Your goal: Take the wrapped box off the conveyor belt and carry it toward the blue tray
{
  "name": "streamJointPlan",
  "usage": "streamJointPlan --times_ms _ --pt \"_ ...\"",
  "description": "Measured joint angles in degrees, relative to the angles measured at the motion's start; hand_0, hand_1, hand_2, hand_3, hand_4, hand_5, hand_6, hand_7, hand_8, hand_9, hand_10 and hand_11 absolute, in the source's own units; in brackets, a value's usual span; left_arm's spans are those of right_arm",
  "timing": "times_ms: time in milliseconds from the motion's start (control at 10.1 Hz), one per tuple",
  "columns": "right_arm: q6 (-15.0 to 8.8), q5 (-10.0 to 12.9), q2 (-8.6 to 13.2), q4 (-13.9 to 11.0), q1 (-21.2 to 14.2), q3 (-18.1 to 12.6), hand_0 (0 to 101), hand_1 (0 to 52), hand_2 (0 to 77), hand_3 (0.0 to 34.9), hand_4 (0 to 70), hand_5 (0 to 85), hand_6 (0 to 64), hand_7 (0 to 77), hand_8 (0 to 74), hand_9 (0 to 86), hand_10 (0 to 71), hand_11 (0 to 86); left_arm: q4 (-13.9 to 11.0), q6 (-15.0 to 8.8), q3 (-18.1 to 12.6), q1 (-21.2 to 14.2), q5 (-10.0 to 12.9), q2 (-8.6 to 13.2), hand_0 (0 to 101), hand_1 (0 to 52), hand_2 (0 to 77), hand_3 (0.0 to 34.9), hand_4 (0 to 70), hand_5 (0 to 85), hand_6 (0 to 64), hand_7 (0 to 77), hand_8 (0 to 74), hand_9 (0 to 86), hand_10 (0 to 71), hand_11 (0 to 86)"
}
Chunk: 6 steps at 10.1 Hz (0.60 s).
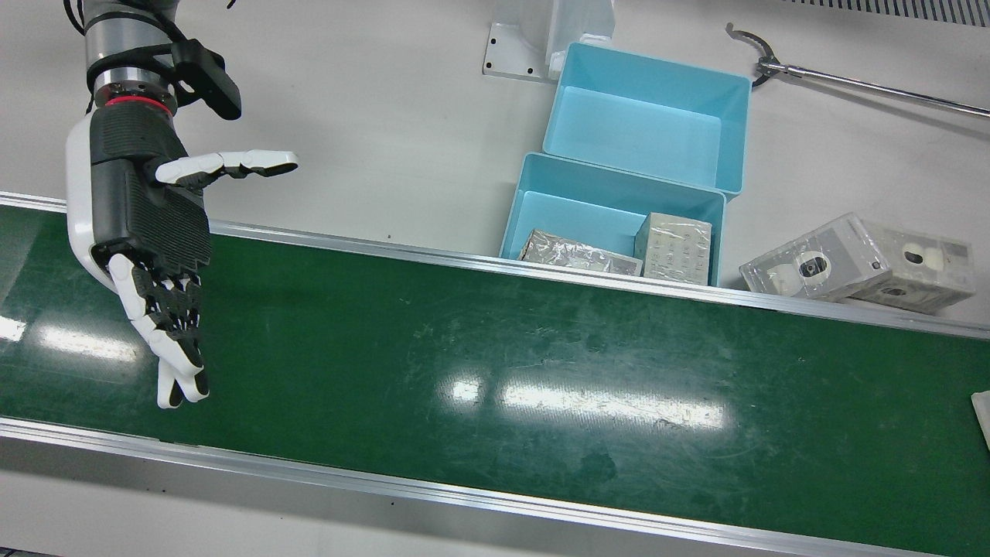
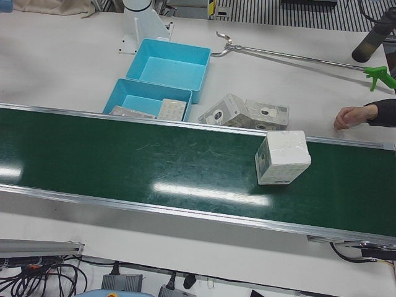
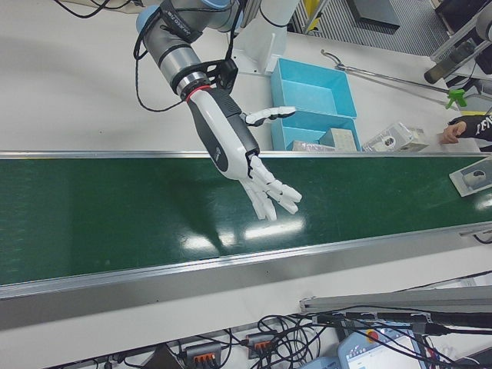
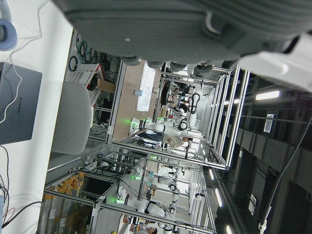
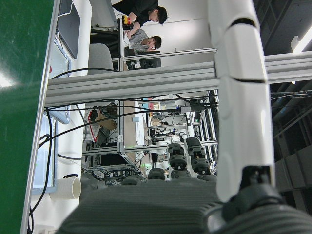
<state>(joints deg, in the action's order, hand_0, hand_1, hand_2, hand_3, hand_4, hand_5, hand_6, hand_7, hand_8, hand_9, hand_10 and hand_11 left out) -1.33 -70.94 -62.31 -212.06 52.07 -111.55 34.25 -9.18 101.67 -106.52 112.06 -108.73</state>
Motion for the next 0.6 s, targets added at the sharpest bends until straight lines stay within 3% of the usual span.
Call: streamJointPlan --times_ms 99,298,595 --pt "-0.99 0.02 -0.76 0.08 -0.13 -0.01 50 15.3 5.5 0.0 6.5 14.2 1.1 3.3 0.5 1.1 0.0 0.5 0.00 0.00 0.00 0.00 0.00 0.00 0 0.0 1.1 0.0 0.0 1.1 0.5 0.5 0.5 0.0 0.5 0.5" --pt "-2.68 0.34 -1.21 0.46 -1.32 0.89 48 15.3 4.9 0.0 5.4 12.5 1.1 3.3 0.5 1.1 0.0 0.5 0.00 0.00 0.00 0.00 0.00 0.00 0 0.0 1.1 0.0 0.0 1.1 0.5 0.5 0.5 0.0 0.5 0.5" --pt "-3.95 0.67 0.85 1.43 -3.41 2.66 48 14.2 4.9 0.0 6.5 12.5 1.1 3.3 0.5 1.1 0.0 0.5 0.00 0.00 0.00 0.00 0.00 0.00 0 0.0 0.5 0.0 0.0 1.1 0.0 0.5 0.5 0.0 0.5 0.5"
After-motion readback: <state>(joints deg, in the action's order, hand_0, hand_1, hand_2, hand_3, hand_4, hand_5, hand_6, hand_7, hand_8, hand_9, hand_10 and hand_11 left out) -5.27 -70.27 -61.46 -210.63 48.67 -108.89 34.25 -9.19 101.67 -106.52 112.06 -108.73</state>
